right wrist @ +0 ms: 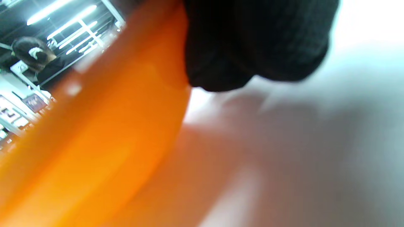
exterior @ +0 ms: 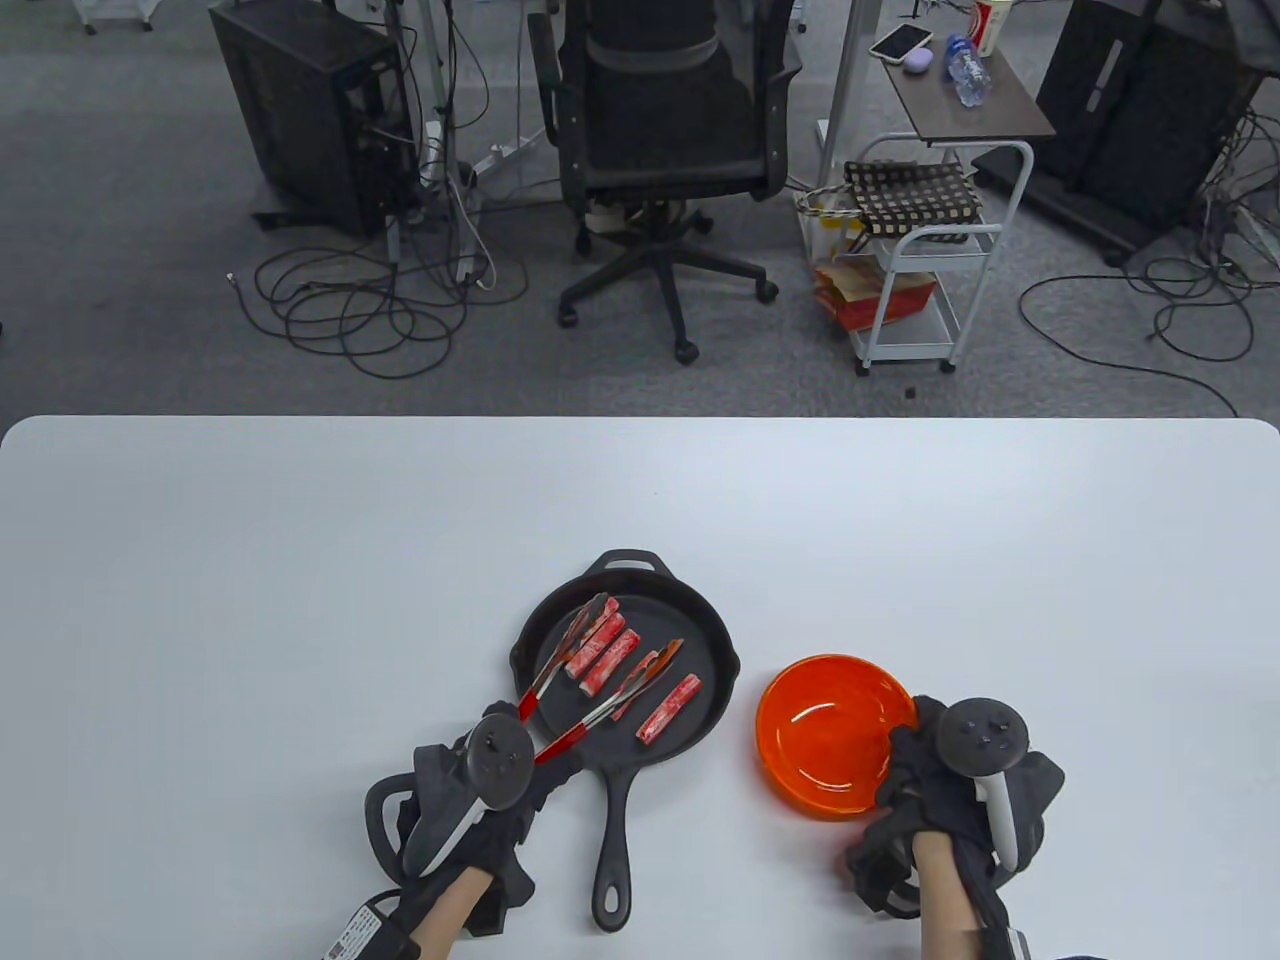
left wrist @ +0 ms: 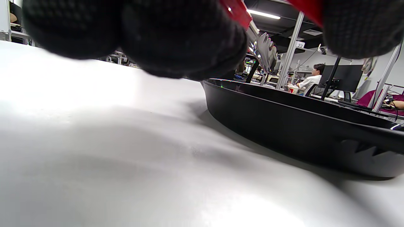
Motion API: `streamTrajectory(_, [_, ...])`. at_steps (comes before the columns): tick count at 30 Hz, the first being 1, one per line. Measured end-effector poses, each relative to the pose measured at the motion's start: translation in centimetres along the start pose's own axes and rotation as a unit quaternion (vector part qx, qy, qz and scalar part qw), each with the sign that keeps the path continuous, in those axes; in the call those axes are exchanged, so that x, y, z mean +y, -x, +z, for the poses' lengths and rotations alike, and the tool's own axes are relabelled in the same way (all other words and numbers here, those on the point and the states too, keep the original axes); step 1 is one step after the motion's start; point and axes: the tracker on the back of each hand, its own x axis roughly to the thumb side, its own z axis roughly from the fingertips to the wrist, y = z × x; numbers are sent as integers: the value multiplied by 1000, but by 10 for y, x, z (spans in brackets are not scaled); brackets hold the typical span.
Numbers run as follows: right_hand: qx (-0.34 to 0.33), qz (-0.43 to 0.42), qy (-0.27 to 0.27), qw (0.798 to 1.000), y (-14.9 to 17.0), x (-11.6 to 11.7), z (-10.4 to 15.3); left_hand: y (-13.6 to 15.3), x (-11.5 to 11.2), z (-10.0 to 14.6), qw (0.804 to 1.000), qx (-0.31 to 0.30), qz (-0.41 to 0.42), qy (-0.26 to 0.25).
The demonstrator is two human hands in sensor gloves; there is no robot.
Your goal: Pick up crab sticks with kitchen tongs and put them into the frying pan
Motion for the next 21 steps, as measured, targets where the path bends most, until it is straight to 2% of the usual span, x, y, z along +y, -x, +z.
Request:
streamTrajectory(11, [-19,50,10,999,-4,4,1,0,1,0,1000,0,-2,4])
streamTrajectory(15, [-46,103,55,992,-11,-1,6,0,2,0,1000,2,2,2])
streamTrajectory(18, [-89,150,87,981,-23,-9,17,2,3,0,1000,4,6,0])
streamTrajectory(21, [-167,180,125,961,-38,-14,32,2,3,-1,1000,6,7,0])
